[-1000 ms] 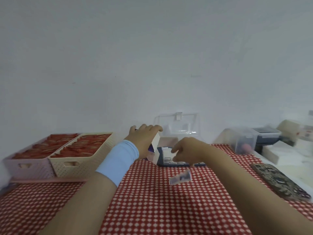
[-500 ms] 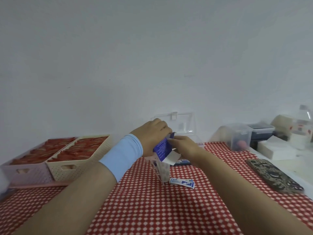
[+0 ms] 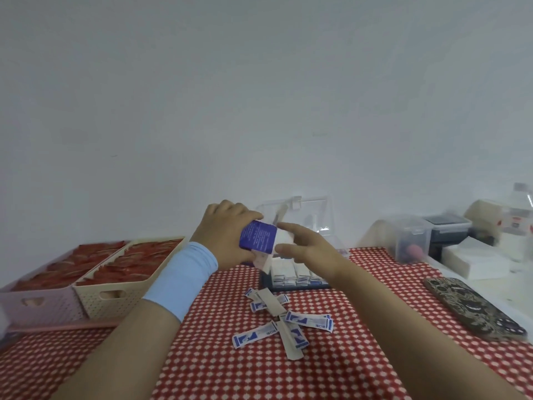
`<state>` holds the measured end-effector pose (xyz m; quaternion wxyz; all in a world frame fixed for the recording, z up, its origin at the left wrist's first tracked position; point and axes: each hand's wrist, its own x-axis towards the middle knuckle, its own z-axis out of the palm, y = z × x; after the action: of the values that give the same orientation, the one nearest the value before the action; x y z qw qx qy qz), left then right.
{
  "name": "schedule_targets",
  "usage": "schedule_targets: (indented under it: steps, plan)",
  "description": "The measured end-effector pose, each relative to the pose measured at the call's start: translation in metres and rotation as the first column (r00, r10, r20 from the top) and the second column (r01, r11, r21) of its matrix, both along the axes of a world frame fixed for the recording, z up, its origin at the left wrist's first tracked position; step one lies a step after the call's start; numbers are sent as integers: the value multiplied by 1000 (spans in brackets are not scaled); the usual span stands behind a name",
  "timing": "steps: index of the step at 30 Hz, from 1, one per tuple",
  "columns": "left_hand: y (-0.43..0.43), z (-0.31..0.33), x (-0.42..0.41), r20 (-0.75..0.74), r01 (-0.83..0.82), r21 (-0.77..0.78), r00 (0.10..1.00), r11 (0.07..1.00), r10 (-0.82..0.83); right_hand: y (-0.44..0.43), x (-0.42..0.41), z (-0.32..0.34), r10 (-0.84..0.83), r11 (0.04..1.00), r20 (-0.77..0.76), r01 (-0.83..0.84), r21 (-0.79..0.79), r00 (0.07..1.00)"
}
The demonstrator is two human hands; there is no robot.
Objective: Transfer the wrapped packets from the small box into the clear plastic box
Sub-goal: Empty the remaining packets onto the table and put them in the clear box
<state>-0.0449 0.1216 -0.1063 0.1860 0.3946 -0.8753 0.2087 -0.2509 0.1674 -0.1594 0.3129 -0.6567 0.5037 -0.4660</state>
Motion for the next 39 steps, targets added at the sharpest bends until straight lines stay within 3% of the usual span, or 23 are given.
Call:
schedule_targets:
  steps: [3, 7, 12, 20, 25, 26, 29, 33, 36, 39]
  plan:
    - [-4, -12, 15, -200, -6, 147, 979, 989, 35, -7, 2, 0, -2, 1000, 112, 1, 13, 994]
    - [-8, -35, 32, -438, 62, 324, 894, 944, 92, -20, 14, -6, -101, 995, 18, 101, 8, 995]
    - [-12, -57, 50, -587, 166, 450, 796, 877, 150, -36, 36, -12, -163, 986, 15, 163, -29, 987]
    - [-32, -79, 71, -688, 189, 451, 696, 872, 205, -79, 76, -23, -177, 977, 46, 181, -109, 983]
    - [-44, -84, 80, -641, 236, 501, 748, 833, 173, -102, 87, -32, -238, 965, 71, 244, -100, 969]
    - [-53, -85, 80, -618, 232, 534, 764, 813, 188, -106, 88, -32, -261, 959, 84, 269, -93, 962]
    - [-79, -87, 77, -686, 324, 636, 653, 701, 320, -119, 91, -33, -333, 938, 56, 337, -81, 941]
    - [-86, -92, 73, -662, 275, 573, 710, 772, 239, -128, 95, -36, -380, 924, 112, 383, -2, 918]
    - [-93, -92, 70, -715, 330, 590, 637, 737, 287, -132, 97, -38, -373, 928, 170, 370, 52, 912]
    - [-100, -86, 67, -744, 352, 633, 523, 690, 415, -135, 99, -38, -386, 923, 110, 383, 47, 916]
